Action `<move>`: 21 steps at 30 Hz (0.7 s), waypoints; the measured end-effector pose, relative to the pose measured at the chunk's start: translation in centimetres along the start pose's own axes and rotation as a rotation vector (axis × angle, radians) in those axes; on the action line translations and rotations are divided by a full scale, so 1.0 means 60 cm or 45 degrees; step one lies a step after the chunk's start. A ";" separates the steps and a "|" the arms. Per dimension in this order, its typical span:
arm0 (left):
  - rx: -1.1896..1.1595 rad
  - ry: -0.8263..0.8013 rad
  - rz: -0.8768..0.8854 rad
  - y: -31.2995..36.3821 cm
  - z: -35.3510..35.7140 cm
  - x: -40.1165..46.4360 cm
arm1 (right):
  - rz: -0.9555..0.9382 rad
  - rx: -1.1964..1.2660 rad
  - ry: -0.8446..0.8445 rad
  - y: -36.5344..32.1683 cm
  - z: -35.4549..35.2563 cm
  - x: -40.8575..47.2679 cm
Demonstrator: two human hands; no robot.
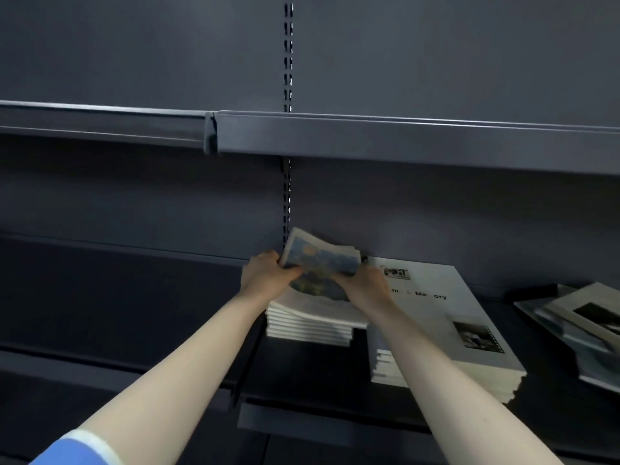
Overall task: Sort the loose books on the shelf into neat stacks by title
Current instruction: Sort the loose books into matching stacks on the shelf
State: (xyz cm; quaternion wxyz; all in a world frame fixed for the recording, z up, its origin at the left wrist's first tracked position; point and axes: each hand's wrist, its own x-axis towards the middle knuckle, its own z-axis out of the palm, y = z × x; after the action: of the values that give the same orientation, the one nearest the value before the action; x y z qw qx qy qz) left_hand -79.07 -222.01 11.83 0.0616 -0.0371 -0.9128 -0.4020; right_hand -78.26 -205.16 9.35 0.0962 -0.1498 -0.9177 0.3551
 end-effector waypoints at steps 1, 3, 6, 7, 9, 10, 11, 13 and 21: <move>0.023 -0.003 -0.002 -0.003 0.000 0.002 | 0.013 -0.014 0.000 -0.002 0.004 0.001; 0.056 -0.014 -0.013 -0.008 0.003 0.004 | 0.039 -0.027 -0.019 -0.001 0.010 0.004; 0.042 -0.046 -0.029 -0.020 0.012 0.015 | 0.054 -0.054 -0.033 0.003 0.017 0.009; 0.027 -0.051 -0.036 -0.026 0.017 0.022 | 0.057 -0.062 -0.025 0.004 0.018 0.012; -0.006 -0.052 -0.045 -0.036 0.025 0.033 | 0.068 -0.088 -0.014 0.001 0.020 0.015; -0.012 -0.055 -0.049 -0.037 0.027 0.035 | 0.069 -0.104 -0.014 -0.002 0.020 0.014; -0.013 -0.059 -0.051 -0.039 0.030 0.039 | 0.070 -0.113 -0.014 -0.004 0.021 0.015; -0.029 -0.051 -0.025 -0.043 0.037 0.045 | 0.066 -0.118 -0.004 -0.006 0.023 0.017; -0.074 -0.068 -0.081 -0.044 0.045 0.057 | 0.046 -0.165 0.000 -0.011 0.031 0.034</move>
State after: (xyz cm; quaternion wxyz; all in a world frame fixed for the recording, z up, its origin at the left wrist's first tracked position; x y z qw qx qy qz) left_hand -82.98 -221.74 8.59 0.0232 -0.0204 -0.9027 -0.4291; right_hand -80.83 -206.12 8.58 0.0798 -0.1722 -0.9360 0.2964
